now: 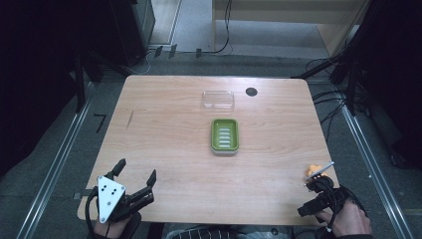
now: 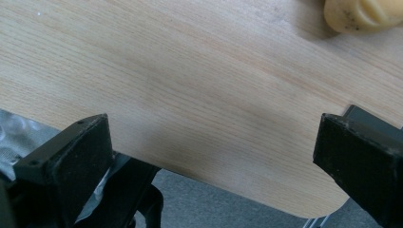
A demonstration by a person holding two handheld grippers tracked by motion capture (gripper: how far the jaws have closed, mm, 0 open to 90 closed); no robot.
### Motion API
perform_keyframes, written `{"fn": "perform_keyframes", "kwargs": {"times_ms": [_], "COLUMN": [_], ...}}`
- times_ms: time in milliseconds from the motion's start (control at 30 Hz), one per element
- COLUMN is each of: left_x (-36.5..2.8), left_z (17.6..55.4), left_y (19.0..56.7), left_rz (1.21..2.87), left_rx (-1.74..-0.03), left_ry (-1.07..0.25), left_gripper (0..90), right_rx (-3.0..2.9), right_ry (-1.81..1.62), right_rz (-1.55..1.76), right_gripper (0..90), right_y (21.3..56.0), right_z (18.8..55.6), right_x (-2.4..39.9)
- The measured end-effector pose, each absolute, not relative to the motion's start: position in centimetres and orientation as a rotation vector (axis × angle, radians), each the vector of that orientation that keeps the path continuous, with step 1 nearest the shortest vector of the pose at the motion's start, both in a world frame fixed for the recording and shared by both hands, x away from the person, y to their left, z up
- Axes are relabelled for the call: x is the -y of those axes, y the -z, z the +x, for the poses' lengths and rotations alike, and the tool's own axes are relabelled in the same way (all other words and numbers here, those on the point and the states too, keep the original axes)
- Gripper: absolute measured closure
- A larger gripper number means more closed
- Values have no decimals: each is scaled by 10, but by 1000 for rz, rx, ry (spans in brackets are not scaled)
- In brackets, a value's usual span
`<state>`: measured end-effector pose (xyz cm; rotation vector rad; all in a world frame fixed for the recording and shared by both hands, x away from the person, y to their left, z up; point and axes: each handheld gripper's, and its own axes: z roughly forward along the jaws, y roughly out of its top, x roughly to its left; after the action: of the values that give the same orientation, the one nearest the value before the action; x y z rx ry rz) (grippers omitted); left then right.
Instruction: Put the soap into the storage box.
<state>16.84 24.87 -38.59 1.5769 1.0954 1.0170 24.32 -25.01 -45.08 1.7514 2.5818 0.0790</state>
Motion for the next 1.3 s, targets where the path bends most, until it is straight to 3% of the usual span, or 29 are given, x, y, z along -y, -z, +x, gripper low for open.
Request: {"fn": "perform_keyframes", "kwargs": {"times_ms": [1300], "left_x": [-247], "left_z": [170], "left_y": [386], "left_rz": [1590], "left_rx": [-1086], "left_ry": [-1018], "left_gripper": [137], "right_rx": [-2561], "right_ry": [-115], "right_rz": [1790], "right_gripper": [0], "right_y": [452], "right_z": [275], "right_x": [262]}}
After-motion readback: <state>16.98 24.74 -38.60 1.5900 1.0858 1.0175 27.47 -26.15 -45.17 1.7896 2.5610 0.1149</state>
